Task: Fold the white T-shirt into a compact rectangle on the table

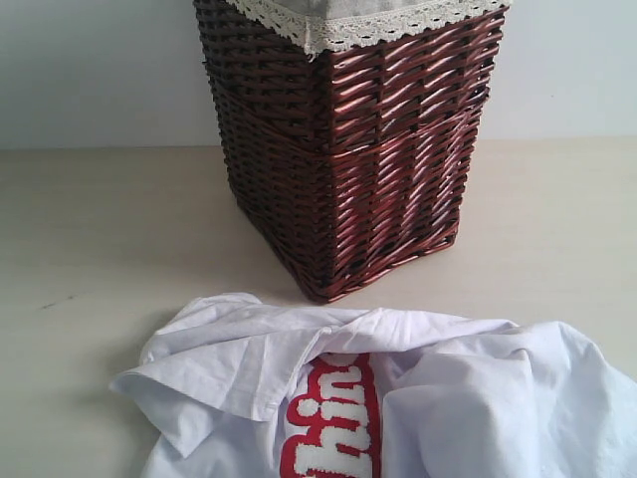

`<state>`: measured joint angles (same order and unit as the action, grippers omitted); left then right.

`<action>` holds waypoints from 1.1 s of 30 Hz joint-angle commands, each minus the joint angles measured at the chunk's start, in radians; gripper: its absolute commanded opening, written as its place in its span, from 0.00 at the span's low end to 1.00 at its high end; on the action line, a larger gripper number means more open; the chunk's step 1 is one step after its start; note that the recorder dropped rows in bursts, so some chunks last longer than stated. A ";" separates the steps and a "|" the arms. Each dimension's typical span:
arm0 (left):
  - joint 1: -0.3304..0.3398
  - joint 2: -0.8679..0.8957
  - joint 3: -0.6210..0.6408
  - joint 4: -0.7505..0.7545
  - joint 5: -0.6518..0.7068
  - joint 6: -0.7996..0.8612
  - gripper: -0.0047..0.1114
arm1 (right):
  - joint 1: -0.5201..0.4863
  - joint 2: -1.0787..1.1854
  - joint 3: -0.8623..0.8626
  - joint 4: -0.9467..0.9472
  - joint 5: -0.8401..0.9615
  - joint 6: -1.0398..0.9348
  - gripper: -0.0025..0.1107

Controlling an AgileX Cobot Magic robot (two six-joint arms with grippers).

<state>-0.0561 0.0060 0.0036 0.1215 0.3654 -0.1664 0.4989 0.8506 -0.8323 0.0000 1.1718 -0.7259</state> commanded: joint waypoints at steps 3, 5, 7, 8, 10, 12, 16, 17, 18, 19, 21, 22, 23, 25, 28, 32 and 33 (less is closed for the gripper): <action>0.000 -0.006 -0.004 0.001 -0.007 0.003 0.04 | 0.002 0.092 0.077 -0.302 -0.107 0.210 0.42; 0.000 -0.006 -0.004 0.001 -0.007 0.003 0.04 | -0.011 0.143 0.092 -0.221 -0.147 0.169 0.42; 0.000 -0.006 -0.004 0.001 -0.007 0.003 0.04 | -0.059 0.223 0.094 -0.120 -0.173 0.103 0.42; 0.000 -0.006 -0.004 0.001 -0.007 0.003 0.04 | -0.095 0.269 0.094 -0.083 -0.180 0.075 0.41; 0.000 -0.006 -0.004 0.001 -0.007 0.003 0.04 | -0.189 0.368 0.094 -0.050 -0.202 0.019 0.40; 0.000 -0.006 -0.004 0.001 -0.007 0.003 0.04 | -0.297 0.468 0.094 -0.054 -0.234 0.009 0.37; 0.000 -0.006 -0.004 0.001 -0.007 0.003 0.04 | -0.485 0.598 0.094 -0.022 -0.191 -0.102 0.34; 0.000 -0.006 -0.004 0.001 -0.007 0.003 0.04 | -0.532 0.615 0.094 0.006 -0.179 -0.156 0.35; 0.000 -0.006 -0.004 0.001 -0.007 0.003 0.04 | -0.575 0.625 0.094 0.041 -0.179 -0.211 0.36; 0.000 -0.006 -0.004 0.001 -0.007 0.003 0.04 | -0.614 0.630 0.094 0.084 -0.193 -0.263 0.37; 0.000 -0.006 -0.004 0.001 -0.007 0.003 0.04 | -0.672 0.630 0.094 0.175 -0.239 -0.376 0.44; 0.000 -0.006 -0.004 0.001 -0.007 0.003 0.04 | -0.687 0.630 0.094 0.206 -0.256 -0.421 0.46; 0.000 -0.006 -0.004 0.001 -0.007 0.003 0.04 | -0.701 0.633 0.094 0.233 -0.277 -0.464 0.49; 0.000 -0.006 -0.004 0.001 -0.007 0.003 0.04 | -0.714 0.660 0.094 0.251 -0.322 -0.487 0.51; 0.000 -0.006 -0.004 0.001 -0.007 0.003 0.04 | -0.716 0.734 0.094 0.256 -0.331 -0.475 0.51; 0.000 -0.006 -0.004 0.001 -0.007 0.003 0.04 | -0.716 0.833 0.094 0.291 -0.331 -0.430 0.51; 0.000 -0.006 -0.004 0.001 -0.007 0.003 0.04 | -0.716 0.850 0.094 0.295 -0.349 -0.428 0.51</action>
<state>-0.0561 0.0060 0.0036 0.1215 0.3654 -0.1664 -0.2116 1.6590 -0.7415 0.2682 0.8488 -1.1694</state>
